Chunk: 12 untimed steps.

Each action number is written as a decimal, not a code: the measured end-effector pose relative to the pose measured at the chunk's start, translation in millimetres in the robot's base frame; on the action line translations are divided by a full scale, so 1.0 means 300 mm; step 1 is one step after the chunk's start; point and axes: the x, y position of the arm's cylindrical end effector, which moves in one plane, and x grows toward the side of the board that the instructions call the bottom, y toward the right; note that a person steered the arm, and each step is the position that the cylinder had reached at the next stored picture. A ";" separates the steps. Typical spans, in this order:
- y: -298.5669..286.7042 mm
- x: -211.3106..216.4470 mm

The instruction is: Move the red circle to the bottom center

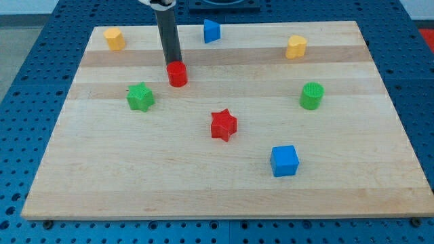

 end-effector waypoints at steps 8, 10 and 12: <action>0.112 0.220; 0.165 0.248; 0.165 0.379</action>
